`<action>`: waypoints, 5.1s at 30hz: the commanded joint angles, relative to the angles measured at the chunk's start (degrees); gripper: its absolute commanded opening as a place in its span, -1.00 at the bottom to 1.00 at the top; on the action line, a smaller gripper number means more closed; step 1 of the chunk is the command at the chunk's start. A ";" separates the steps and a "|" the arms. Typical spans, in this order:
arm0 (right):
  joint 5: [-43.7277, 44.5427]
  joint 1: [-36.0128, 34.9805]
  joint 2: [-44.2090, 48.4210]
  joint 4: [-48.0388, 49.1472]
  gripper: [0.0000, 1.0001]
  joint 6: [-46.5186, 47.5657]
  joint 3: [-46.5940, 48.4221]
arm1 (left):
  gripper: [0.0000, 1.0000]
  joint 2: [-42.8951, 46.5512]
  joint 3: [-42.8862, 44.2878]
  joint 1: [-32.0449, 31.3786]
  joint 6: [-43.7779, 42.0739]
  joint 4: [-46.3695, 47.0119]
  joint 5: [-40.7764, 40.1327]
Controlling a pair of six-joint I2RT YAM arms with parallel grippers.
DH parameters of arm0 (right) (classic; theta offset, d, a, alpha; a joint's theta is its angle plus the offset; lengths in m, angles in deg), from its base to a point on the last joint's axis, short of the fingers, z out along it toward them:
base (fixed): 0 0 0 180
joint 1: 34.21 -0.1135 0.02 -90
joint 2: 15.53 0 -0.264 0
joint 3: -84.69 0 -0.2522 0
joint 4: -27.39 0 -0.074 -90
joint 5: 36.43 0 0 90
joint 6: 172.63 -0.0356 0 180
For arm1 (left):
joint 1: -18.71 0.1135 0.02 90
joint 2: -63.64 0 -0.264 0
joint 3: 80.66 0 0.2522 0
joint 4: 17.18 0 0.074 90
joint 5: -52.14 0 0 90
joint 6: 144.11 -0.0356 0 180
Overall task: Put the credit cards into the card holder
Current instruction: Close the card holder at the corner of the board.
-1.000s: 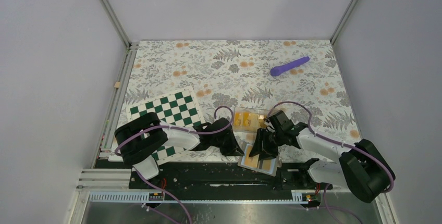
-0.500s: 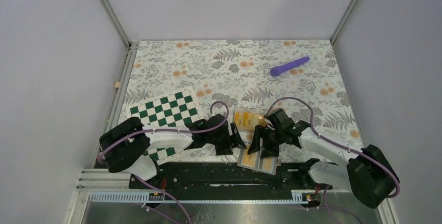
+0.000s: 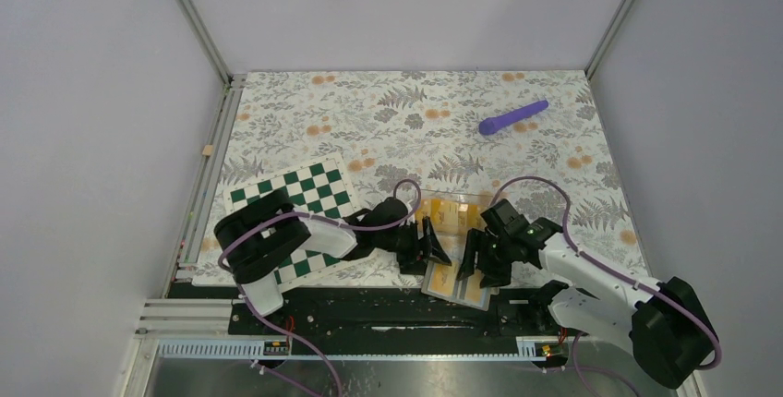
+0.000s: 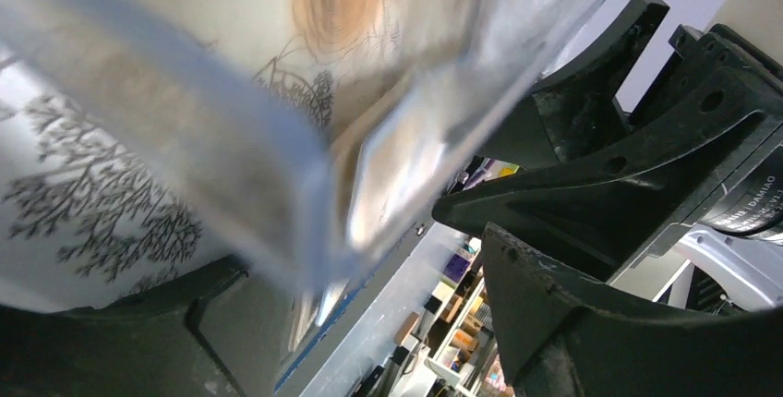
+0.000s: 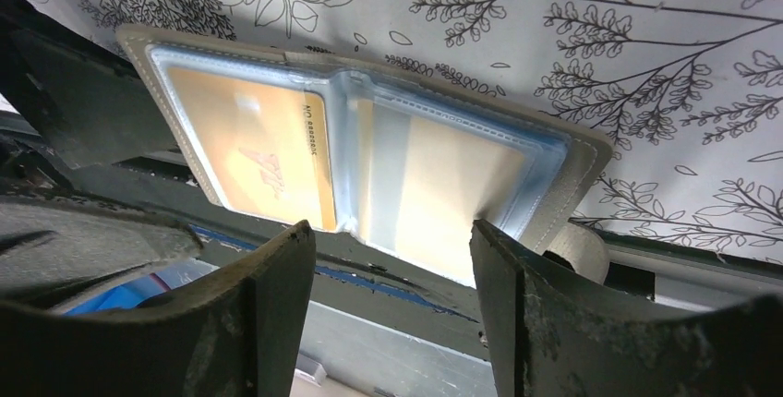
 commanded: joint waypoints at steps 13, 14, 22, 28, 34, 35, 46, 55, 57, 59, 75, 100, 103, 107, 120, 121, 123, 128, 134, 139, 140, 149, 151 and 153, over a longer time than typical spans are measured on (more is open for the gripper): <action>1.33 0.16 -7.40 -3.57 0.42 6.73 8.25 | -1.00 8.77 3.59 -1.35 -6.51 -16.74 -7.52; 1.91 0.15 -7.62 -4.71 0.45 7.66 9.40 | -1.00 10.67 4.14 -1.39 -7.74 -21.68 -9.68; 2.88 -0.25 -9.99 -6.06 0.49 11.03 12.55 | -1.00 20.03 12.09 -1.34 -13.58 -51.69 -23.49; 3.48 -0.97 -12.42 -3.69 0.49 11.19 12.92 | -1.00 15.58 19.26 -1.97 -15.68 -59.33 -26.82; 0.64 -1.44 -15.92 0.92 0.49 10.83 12.62 | -1.00 7.09 27.85 -3.94 -18.33 -65.06 -29.32; 0.52 -1.51 -16.35 1.38 0.48 10.85 12.81 | -1.00 6.07 28.92 -4.28 -18.52 -65.55 -29.69; -1.57 -2.15 -17.51 3.39 0.15 10.39 13.62 | -0.94 1.07 34.59 -5.85 -18.80 -68.36 -29.78; -1.79 -4.29 -15.22 2.80 0.34 10.83 13.67 | -1.00 -0.09 35.10 -5.91 -18.81 -69.33 -29.93; -0.85 -4.55 -16.04 2.40 0.33 11.07 13.95 | -1.00 -0.05 35.12 -6.02 -18.88 -69.39 -30.00; 1.13 -4.96 -17.02 1.31 0.24 11.17 14.86 | -0.99 -0.04 35.20 -6.00 -18.98 -69.73 -30.13; 4.01 -5.39 -15.84 1.13 -1.00 10.17 14.63 | 0.00 -0.89 36.75 -6.51 -20.53 -61.63 -21.83; 0.48 -5.32 -9.92 8.04 -1.00 7.93 8.75 | -0.78 -3.52 19.84 -6.45 -12.21 -34.54 -9.40; -1.45 -5.33 -11.91 10.24 -1.00 7.94 8.66 | -1.00 -3.41 22.33 -6.53 -14.23 -40.89 -12.75; -5.37 -5.39 -15.55 14.84 -1.00 7.94 7.98 | -1.00 -6.19 25.50 -6.53 -16.65 -45.35 -13.32; -6.74 -5.37 -16.65 15.12 -0.20 9.66 7.71 | -0.99 -4.46 27.09 -6.45 -19.79 -47.77 -12.92; -6.71 -5.32 -16.24 15.41 -0.17 9.37 7.38 | -0.91 -3.40 27.05 -6.44 -20.02 -47.85 -12.98; -6.89 -5.30 -16.14 16.51 -0.13 8.88 6.36 | -0.70 -1.71 26.43 -6.08 -20.09 -47.01 -11.87; -8.94 -5.37 -17.20 20.42 -0.07 6.77 3.85 | -0.41 2.01 21.17 -3.83 -17.20 -39.34 -7.12; -8.46 -5.36 -14.36 21.01 -0.13 5.35 3.60 | -0.44 2.66 11.83 -1.12 -10.09 -23.44 -2.11; -7.14 -5.38 -9.47 20.18 -0.14 4.65 3.58 | -0.53 0.36 10.62 -1.01 -8.41 -20.92 -2.53; -6.31 -5.38 -8.25 20.06 -0.13 4.38 3.58 | -0.58 0.09 10.70 -0.99 -8.37 -21.47 -2.90; 2.73 -5.12 -2.08 14.88 -0.42 5.05 5.27 | -0.69 -0.49 10.93 -0.75 -9.24 -22.17 -4.44; 4.85 -4.88 -1.02 12.71 -0.60 5.04 5.50 | -0.62 -0.19 10.76 -0.63 -9.16 -22.17 -4.63; 6.01 -4.71 -0.60 10.85 -0.90 5.34 5.30 | -0.59 -0.12 10.48 -0.46 -8.88 -22.09 -4.46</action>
